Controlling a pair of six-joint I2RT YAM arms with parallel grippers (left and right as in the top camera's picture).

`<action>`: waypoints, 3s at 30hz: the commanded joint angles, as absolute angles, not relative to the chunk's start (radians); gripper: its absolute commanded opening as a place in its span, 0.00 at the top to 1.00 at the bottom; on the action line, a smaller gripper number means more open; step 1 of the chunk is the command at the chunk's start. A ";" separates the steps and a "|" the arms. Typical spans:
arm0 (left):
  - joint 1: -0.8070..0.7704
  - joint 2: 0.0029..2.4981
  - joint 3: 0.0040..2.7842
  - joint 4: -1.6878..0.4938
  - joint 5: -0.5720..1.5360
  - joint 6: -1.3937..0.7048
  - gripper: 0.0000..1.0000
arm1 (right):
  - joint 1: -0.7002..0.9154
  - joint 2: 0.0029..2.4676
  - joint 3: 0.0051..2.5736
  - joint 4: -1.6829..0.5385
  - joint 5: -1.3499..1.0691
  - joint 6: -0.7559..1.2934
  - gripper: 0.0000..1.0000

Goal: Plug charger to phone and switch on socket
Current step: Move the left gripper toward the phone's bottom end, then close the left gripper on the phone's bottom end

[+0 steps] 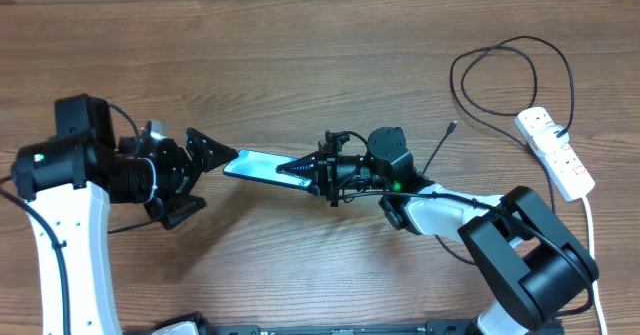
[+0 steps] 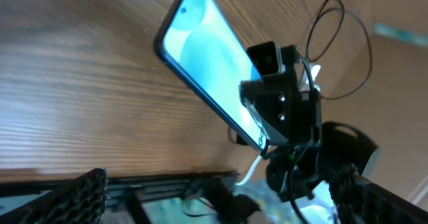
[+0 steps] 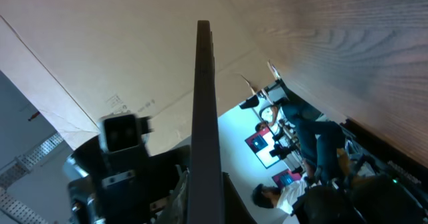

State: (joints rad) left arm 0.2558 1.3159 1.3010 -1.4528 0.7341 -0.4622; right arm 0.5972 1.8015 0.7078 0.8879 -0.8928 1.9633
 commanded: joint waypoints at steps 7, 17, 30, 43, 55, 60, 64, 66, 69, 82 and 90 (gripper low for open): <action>0.192 1.306 1.093 -1.271 0.866 -0.691 0.00 | 0.601 1.787 0.737 0.903 -0.794 2.022 0.96; 0.084 1.306 1.066 -1.037 0.728 -0.953 0.10 | 0.620 1.787 0.737 0.910 -0.748 2.073 0.96; -0.057 1.306 1.066 -0.921 0.575 -1.063 0.30 | 0.635 1.787 0.737 0.923 -0.748 2.162 0.96; -0.060 1.307 1.066 -0.843 0.522 -1.064 0.44 | 0.635 1.787 0.737 1.017 -0.673 2.162 0.96; -0.060 1.307 0.968 -0.739 0.557 -1.093 0.52 | 0.635 1.787 0.737 1.016 -0.673 2.162 0.96; -0.060 1.307 0.913 -0.636 0.604 -1.144 0.57 | 0.635 1.787 0.737 1.016 -0.673 2.162 0.96; -0.060 1.307 0.912 -0.614 0.604 -1.155 0.62 | 0.635 1.787 0.737 1.015 -0.673 2.162 0.96; -0.060 1.307 0.912 -0.612 0.604 -1.161 0.64 | 0.635 1.787 0.737 1.007 -0.673 2.162 0.96; -0.060 1.307 0.912 -0.612 0.604 -1.168 0.69 | 0.635 1.787 0.737 0.976 -0.673 2.162 0.96; -0.060 1.307 0.912 -0.568 0.654 -1.193 0.88 | 0.635 1.787 0.737 0.963 -0.673 2.162 0.96; -0.060 1.307 0.912 -0.568 0.639 -1.193 0.90 | 0.649 1.787 0.737 0.963 -0.672 2.162 0.96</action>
State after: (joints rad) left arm -0.0525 1.3155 0.9203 -0.5682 0.6250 -1.2106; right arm 0.6292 1.8038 0.7086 0.9558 -0.6579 2.0235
